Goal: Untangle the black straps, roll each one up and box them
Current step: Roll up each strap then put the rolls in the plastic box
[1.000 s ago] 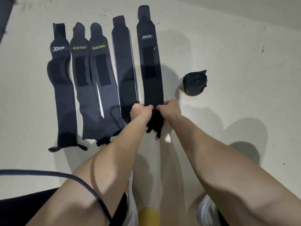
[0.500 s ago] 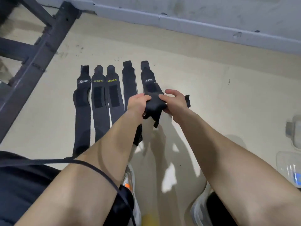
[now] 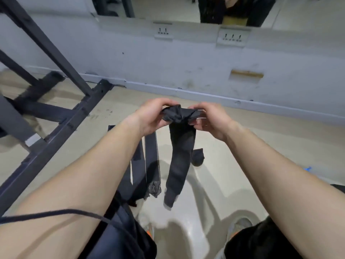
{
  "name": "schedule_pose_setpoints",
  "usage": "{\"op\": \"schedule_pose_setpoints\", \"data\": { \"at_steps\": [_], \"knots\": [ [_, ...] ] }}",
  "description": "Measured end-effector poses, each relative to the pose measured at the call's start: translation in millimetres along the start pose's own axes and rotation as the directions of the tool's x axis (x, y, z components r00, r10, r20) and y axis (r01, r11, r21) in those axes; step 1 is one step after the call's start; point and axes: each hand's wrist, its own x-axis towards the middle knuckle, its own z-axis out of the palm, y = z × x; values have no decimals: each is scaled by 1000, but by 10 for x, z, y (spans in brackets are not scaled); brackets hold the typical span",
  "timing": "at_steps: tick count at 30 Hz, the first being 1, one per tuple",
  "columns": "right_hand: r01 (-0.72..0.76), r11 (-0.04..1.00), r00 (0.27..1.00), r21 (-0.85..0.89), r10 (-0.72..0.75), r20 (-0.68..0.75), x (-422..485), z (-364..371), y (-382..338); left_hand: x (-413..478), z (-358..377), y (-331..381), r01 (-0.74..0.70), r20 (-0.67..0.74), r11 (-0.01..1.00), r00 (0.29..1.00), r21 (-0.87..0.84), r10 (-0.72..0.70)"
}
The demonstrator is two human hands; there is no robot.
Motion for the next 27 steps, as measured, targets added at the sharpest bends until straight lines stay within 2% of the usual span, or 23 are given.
{"op": "schedule_pose_setpoints", "data": {
  "at_steps": [3,6,9,11,14,16,19,22,25,27],
  "knots": [
    [63,998,991,19,-65,118,-353,-244,-255,-265,120,314,46,163,978,987,-201,-13],
    [179,983,965,-34,-169,201,-651,-453,-429,-454,248,466,63,320,941,946,-332,50],
    [250,967,962,-39,-244,122,-833,-571,-572,-487,421,498,-14,408,935,897,-353,167],
    [328,939,944,-103,-331,-11,-869,-631,-637,-438,597,503,-89,389,944,896,-317,215],
    [434,872,873,-226,-469,-137,-877,-744,-699,-326,903,505,-207,294,963,922,-174,252],
    [466,851,843,-244,-510,-170,-857,-835,-707,-217,1062,491,-293,253,955,921,-50,296],
    [445,854,844,-271,-501,-192,-745,-1038,-634,-14,1291,448,-436,188,895,890,92,415],
    [455,876,850,-159,-481,-217,-583,-1194,-479,227,1464,305,-505,187,863,850,27,492],
    [459,884,834,-87,-462,-302,-396,-1264,-305,416,1612,126,-445,217,893,867,-68,448],
    [463,886,827,-27,-442,-348,-251,-1291,-291,519,1713,54,-424,165,904,889,-56,427]
  ]
}}
